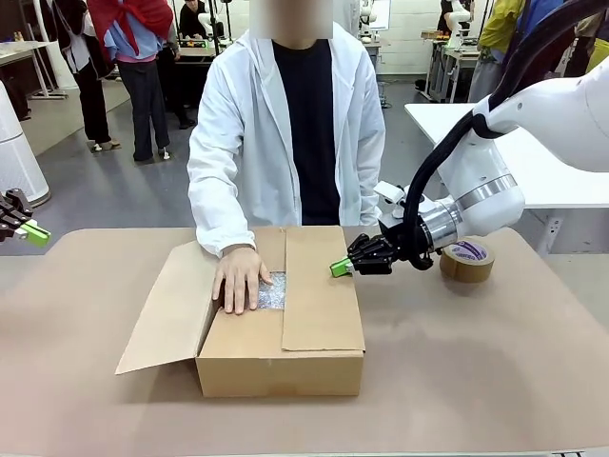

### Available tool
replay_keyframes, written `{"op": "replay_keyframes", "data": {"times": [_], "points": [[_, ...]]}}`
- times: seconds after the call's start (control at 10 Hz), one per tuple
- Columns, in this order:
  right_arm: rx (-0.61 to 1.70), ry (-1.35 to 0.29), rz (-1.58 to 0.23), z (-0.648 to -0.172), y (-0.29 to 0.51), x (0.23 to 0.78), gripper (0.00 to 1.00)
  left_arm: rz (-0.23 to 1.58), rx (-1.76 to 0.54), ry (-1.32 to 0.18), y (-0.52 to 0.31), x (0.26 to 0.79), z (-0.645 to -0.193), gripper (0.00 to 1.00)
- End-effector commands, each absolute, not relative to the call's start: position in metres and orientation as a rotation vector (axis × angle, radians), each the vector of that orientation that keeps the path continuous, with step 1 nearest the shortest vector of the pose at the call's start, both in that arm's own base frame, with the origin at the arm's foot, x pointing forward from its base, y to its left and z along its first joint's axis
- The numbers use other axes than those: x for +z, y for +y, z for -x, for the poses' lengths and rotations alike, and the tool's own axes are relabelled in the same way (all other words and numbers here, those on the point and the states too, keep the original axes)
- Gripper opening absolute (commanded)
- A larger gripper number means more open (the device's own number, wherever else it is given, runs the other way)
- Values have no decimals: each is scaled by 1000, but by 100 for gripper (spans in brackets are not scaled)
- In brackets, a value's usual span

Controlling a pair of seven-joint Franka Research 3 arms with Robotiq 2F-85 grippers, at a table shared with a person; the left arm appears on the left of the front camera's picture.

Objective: Wrap the clocks to prevent damage.
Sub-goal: Push the right (or left) flap of the Package Box to close it.

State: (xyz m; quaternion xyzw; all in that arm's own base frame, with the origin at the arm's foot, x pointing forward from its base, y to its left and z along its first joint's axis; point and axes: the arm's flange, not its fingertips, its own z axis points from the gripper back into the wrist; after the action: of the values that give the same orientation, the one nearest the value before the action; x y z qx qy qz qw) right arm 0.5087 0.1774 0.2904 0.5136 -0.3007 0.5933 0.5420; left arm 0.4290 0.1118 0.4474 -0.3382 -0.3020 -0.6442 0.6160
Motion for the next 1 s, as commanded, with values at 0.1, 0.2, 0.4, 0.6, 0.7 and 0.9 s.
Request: {"op": "replay_keyframes", "data": {"times": [0.1,0.2,0.4,0.6,0.7,0.9], "points": [[1406,-718,-1203,-507,179,291,1,787,-1479,-710,112,449,-428,1],[1406,-718,-1203,-507,179,291,1,787,-1479,-710,112,449,-428,1],[1406,-718,-1203,-507,179,291,1,787,-1479,-710,112,449,-428,1],[1406,-718,-1203,-507,179,291,1,787,-1479,-710,112,449,-428,1],[1406,-718,-1203,-507,179,291,1,787,-1479,-710,112,449,-428,1],[1406,-718,-1203,-507,179,291,1,787,-1479,-710,112,449,-428,1]]}}
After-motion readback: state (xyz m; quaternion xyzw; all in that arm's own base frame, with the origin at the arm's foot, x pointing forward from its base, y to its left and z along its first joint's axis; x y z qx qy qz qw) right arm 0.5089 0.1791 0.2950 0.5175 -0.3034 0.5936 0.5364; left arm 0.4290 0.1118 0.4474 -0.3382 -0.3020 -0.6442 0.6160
